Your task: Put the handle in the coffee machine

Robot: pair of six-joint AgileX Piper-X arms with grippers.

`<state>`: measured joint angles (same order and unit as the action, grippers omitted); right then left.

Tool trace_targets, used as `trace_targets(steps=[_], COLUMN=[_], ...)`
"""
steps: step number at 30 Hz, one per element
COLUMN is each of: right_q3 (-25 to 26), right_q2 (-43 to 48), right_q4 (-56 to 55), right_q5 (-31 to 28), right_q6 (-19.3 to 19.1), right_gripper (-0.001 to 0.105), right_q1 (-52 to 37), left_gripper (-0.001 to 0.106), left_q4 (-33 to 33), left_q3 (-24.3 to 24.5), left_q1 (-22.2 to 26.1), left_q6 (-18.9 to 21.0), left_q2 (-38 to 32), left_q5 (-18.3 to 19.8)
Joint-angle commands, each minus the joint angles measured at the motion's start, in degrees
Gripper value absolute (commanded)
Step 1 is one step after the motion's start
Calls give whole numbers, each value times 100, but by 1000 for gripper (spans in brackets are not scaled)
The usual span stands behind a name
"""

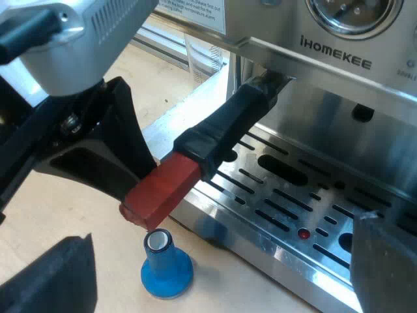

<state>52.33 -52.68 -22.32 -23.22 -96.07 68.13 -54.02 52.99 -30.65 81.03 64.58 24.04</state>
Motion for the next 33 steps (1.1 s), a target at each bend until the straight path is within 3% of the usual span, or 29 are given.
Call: trace_targets(steps=[1,4,5,10,14,21,33], right_q3=[84,84,84,84,84,84,84], right_q2=[49,49,49,49,49,49,49], right_q4=[19,19,19,19,71,111,111], right_q5=[127,177,181,294,294,294,548], right_q6=[-11,-11,-11,-11,-11,-30,-50], right_gripper=[79,79,79,79,79,79,79], right_q1=[5,5,5,5,5,5,5], left_gripper=[0,0,0,0,0,0,0], left_q4=[1205,1127,676,57,-57,-857,-1003], left_q3=[221,221,221,221,221,221,221], left_q1=[-250,-250,-250,96,583,1288,2001], left_q6=[-26,-26,-50,-82,-109,-788,-496], left_q2=[-74,-74,-74,-115,-197,-237,-862], left_q5=[1969,1900,1182,403,382,400,400])
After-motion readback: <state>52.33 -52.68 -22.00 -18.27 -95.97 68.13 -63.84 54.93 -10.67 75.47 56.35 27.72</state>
